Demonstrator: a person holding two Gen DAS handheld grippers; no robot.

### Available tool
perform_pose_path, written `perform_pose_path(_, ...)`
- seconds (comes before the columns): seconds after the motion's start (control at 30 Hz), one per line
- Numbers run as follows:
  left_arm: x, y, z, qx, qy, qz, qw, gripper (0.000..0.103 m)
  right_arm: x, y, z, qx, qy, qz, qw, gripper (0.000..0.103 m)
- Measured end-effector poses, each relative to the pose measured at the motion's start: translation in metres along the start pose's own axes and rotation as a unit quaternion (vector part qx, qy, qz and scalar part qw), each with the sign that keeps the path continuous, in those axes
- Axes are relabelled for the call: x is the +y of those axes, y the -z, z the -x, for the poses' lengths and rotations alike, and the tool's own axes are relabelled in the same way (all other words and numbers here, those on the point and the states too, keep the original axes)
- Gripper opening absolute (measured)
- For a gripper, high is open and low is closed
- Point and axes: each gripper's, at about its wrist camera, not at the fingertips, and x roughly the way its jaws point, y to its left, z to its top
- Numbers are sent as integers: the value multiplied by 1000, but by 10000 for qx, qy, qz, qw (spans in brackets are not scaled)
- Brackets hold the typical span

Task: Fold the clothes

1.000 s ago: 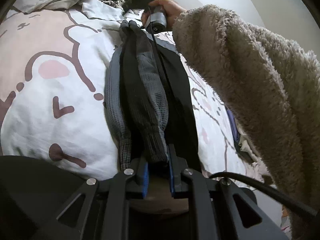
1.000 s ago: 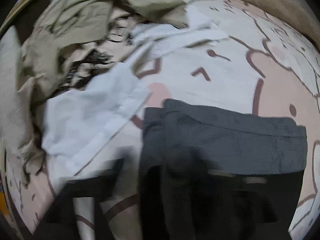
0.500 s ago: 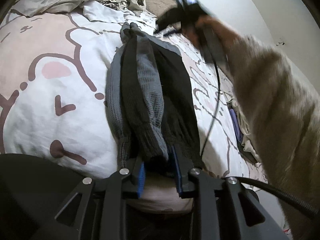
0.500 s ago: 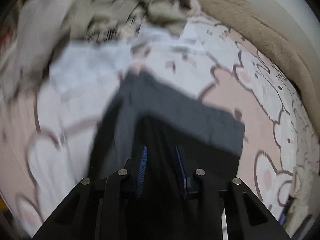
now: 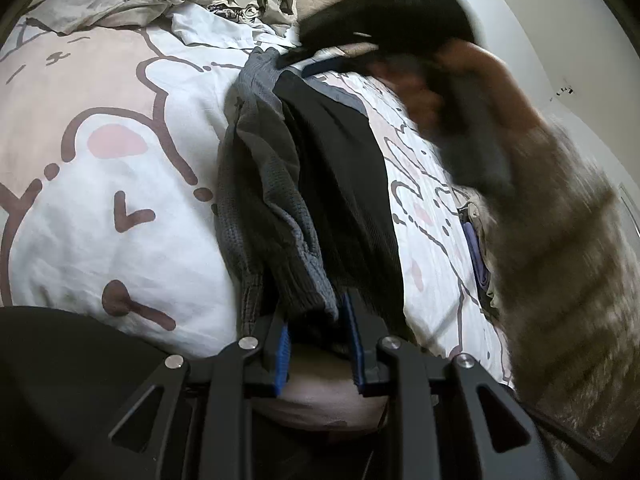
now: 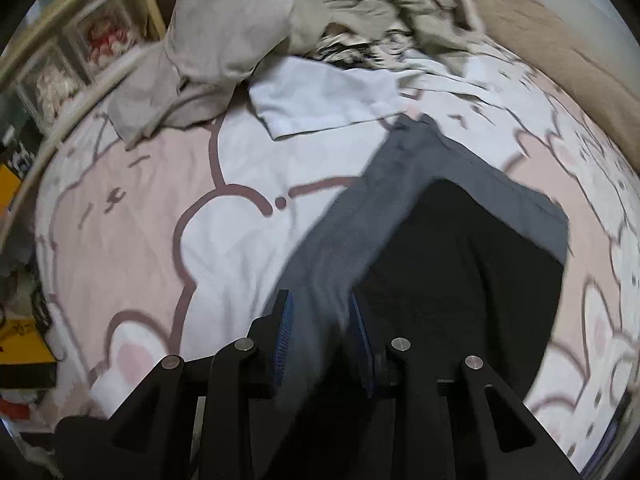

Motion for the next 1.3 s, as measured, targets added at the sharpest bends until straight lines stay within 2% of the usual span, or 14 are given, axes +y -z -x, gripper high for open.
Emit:
perform_pose_path(0.1,-1,0,0,-29,-8,7,10000,29,14,27,-6,77,-253,42,9996,29)
perform_pose_path(0.3,-8,2,5,-144,-173,18,9997,30,41,82,-17,230,-757,125,9968,29)
perform_pose_path(0.47,-23,14,30,-346,-406,-217,9983,48,55,116,-23,296,-1156,46,9928,29)
perform_pose_path(0.57,-28,17,47,-513,-501,-381,9967,51,39,118,-6,134,-1535,-457,9870,29)
perform_pose_path(0.63,-29,14,58,-657,-578,-437,9952,52,23,128,19,-224,-1878,-828,9784,29)
perform_pose_path(0.7,-30,6,65,-805,-626,-488,9936,52,6,143,43,-595,-2013,-1075,9718,29)
perform_pose_path(0.77,-32,-4,68,-893,-656,-626,9919,52,-6,161,60,-848,-1998,-1250,9681,29)
perform_pose_path(0.87,-43,-24,61,-910,-953,-1039,9858,52,-13,192,75,-1145,-1717,-1309,9697,29)
perform_pose_path(0.93,-46,-42,47,-768,-1116,-1233,9831,52,-13,215,79,-1463,-1325,-1217,9727,29)
perform_pose_path(1.03,-49,-65,28,-510,-1332,-1495,9784,52,-13,235,62,-1452,-944,-1140,9783,29)
perform_pose_path(1.13,-53,-77,2,-25,-1610,-1920,9681,52,-12,250,33,-1238,-748,-1148,9828,29)
perform_pose_path(1.2,-57,-82,-10,180,-1822,-2375,9540,52,-11,257,26,-1340,-694,-1166,9817,29)
perform_pose_path(1.27,-66,-85,-18,266,-2082,-3004,9304,52,-8,255,26,-1353,-605,-1069,9832,29)
perform_pose_path(1.3,-72,-84,-20,261,-2167,-3393,9150,52,-8,254,25,-1343,-581,-1036,9838,29)
